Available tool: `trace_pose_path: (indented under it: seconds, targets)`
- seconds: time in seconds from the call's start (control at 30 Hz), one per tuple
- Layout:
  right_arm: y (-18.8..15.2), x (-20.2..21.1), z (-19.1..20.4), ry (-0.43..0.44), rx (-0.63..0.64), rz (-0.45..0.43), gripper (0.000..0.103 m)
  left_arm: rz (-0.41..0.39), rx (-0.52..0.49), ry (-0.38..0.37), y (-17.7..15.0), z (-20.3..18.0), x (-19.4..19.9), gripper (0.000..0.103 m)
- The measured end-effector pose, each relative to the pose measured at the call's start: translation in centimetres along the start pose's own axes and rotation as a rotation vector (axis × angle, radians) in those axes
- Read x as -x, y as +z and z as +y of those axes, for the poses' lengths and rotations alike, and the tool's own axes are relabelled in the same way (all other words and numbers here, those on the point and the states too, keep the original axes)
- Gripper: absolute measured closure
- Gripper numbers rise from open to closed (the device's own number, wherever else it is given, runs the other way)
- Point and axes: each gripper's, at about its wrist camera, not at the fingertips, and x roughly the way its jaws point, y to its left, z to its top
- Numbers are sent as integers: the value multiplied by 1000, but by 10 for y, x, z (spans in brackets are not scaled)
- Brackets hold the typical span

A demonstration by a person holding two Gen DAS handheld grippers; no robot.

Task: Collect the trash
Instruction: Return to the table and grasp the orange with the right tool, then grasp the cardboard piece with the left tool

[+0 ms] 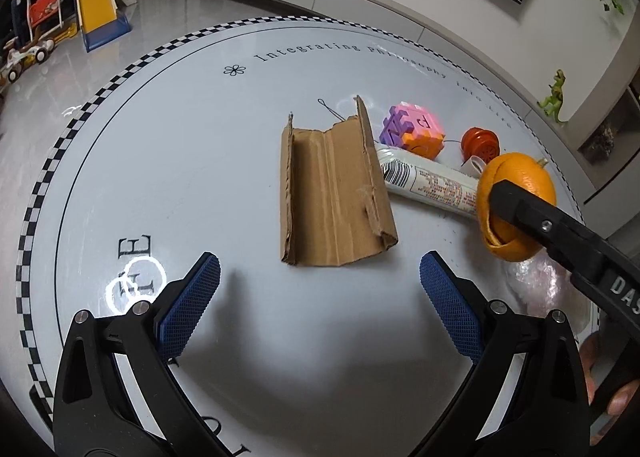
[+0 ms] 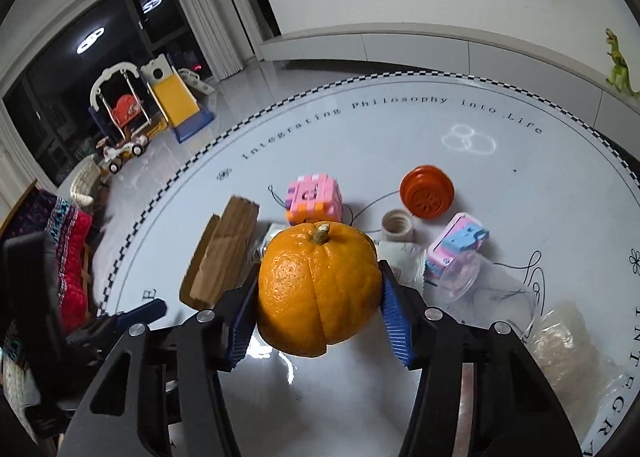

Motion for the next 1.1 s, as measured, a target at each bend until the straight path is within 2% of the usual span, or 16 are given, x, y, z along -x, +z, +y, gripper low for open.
trace_pose_path:
  seconds: [0.3, 0.43, 0.5, 0.53, 0.57, 0.67, 0.8, 1.1]
  targets:
    - [8, 9, -3, 25, -10, -14, 46, 25, -3, 83, 26, -14, -29, 6]
    - [7, 8, -5, 27, -16, -7, 46, 35, -3, 99, 31, -14, -36, 12]
    - [6, 7, -5, 26, -18, -6, 46, 25, -19, 116, 33, -15, -36, 24]
    - [5, 7, -5, 28, -21, -4, 46, 21, -33, 108, 34, -16, -36, 36]
    - [4, 7, -6, 31, -24, -1, 46, 20, -44, 103, 36, -17, -35, 53]
    - [2, 7, -8, 41, -35, 6, 46, 20, -49, 86, 33, -15, -29, 69]
    - [-3, 11, -7, 57, -43, 15, 46, 10, -46, 54, 20, -7, -11, 70]
    - [-21, 36, 13, 100, -51, 20, 46, -34, -61, 54, -12, -8, 41, 70]
